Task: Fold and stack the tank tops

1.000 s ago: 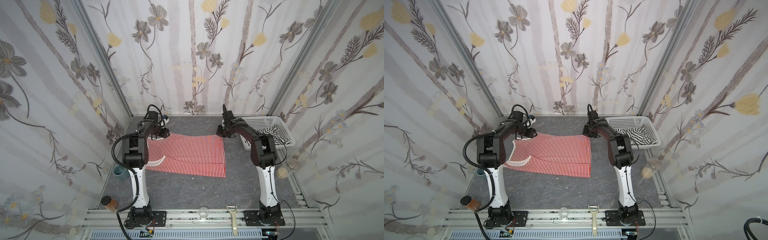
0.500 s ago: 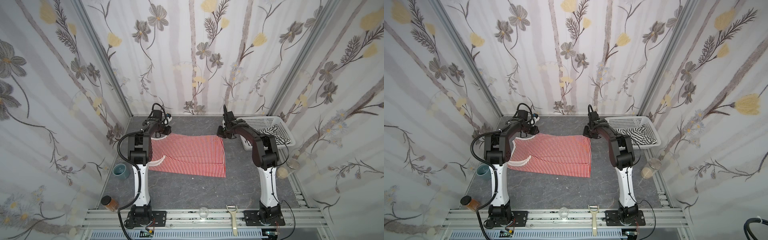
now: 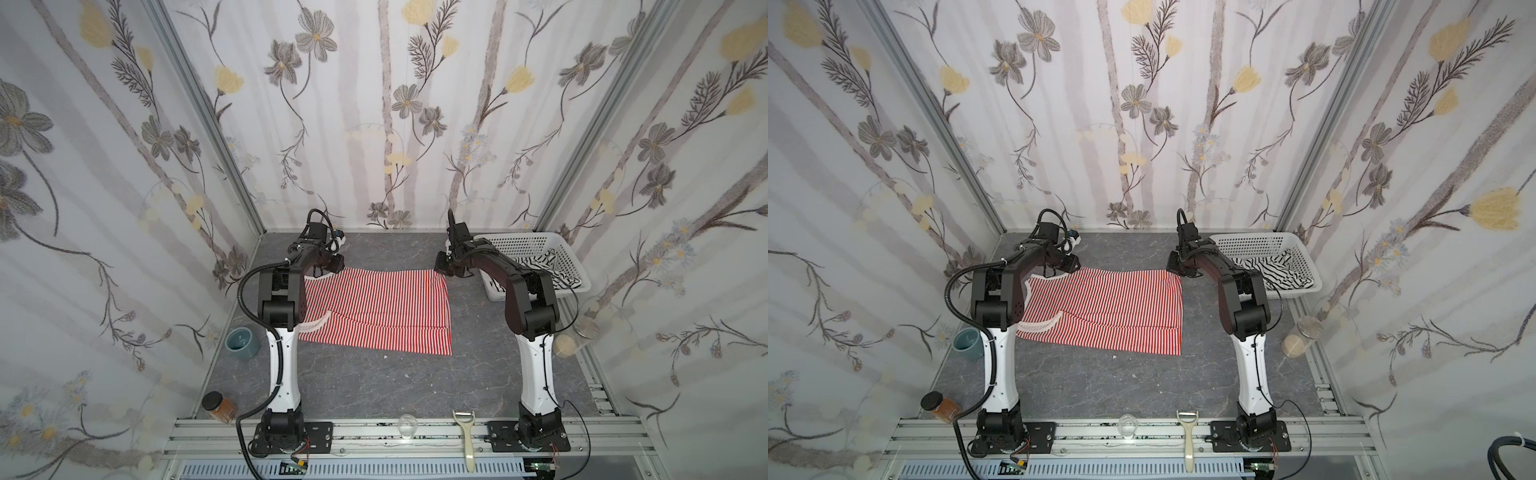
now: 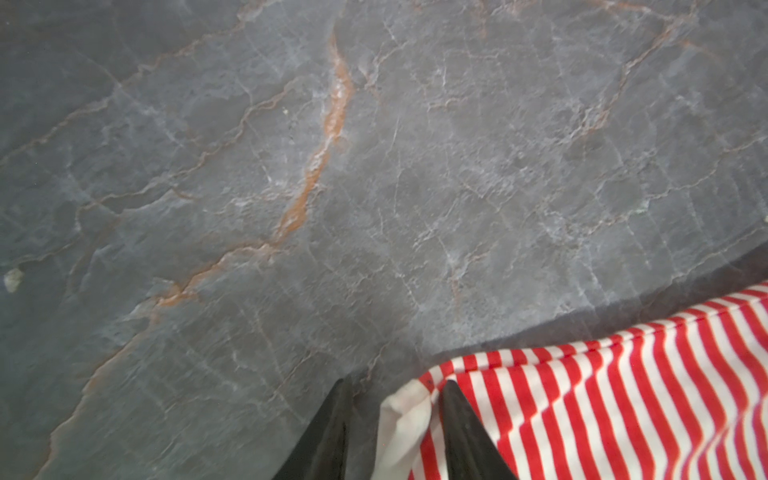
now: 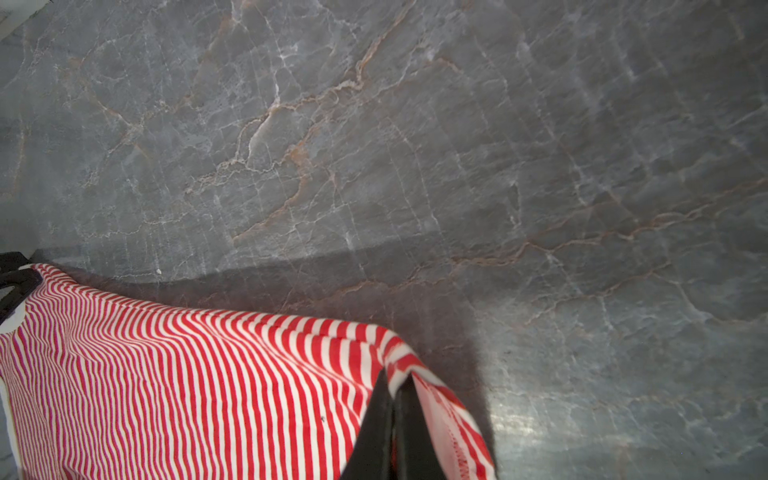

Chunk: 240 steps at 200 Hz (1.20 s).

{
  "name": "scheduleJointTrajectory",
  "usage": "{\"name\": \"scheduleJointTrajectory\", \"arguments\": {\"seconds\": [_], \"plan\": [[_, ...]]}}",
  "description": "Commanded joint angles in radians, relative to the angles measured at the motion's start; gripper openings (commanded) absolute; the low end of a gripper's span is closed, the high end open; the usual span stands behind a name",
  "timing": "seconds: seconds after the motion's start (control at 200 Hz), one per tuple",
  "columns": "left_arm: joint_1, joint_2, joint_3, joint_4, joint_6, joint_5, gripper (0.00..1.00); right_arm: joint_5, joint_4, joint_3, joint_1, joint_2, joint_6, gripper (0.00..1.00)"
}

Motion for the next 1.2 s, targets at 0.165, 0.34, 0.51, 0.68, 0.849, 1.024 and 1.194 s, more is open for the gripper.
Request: {"name": "scheduleJointTrajectory", "arguments": {"seconds": [0.165,0.34,0.51,0.68,0.849,1.024,1.194], "plan": [[-0.004,0.013,-0.01,-0.013,0.017,0.002,0.19,-0.009,0.033,0.003,-0.011,-0.025,0.0,0.0],[-0.001,-0.021,-0.032,-0.013,0.011,0.038,0.07,-0.022,0.034,0.003,-0.014,-0.039,-0.023,0.0],[0.007,-0.088,-0.069,-0.013,0.002,0.07,0.02,-0.025,0.035,-0.017,-0.014,-0.075,-0.057,0.0],[0.018,-0.16,-0.129,-0.012,0.002,0.095,0.02,-0.032,0.063,-0.101,-0.014,-0.146,-0.086,0.0],[0.026,-0.242,-0.211,-0.004,0.004,0.126,0.02,-0.038,0.101,-0.205,-0.013,-0.22,-0.101,0.0],[0.029,-0.325,-0.307,0.019,0.008,0.134,0.03,-0.055,0.151,-0.325,-0.01,-0.301,-0.106,0.0],[0.031,-0.419,-0.407,0.032,0.016,0.145,0.03,-0.07,0.19,-0.439,0.0,-0.387,-0.105,0.0]]}}
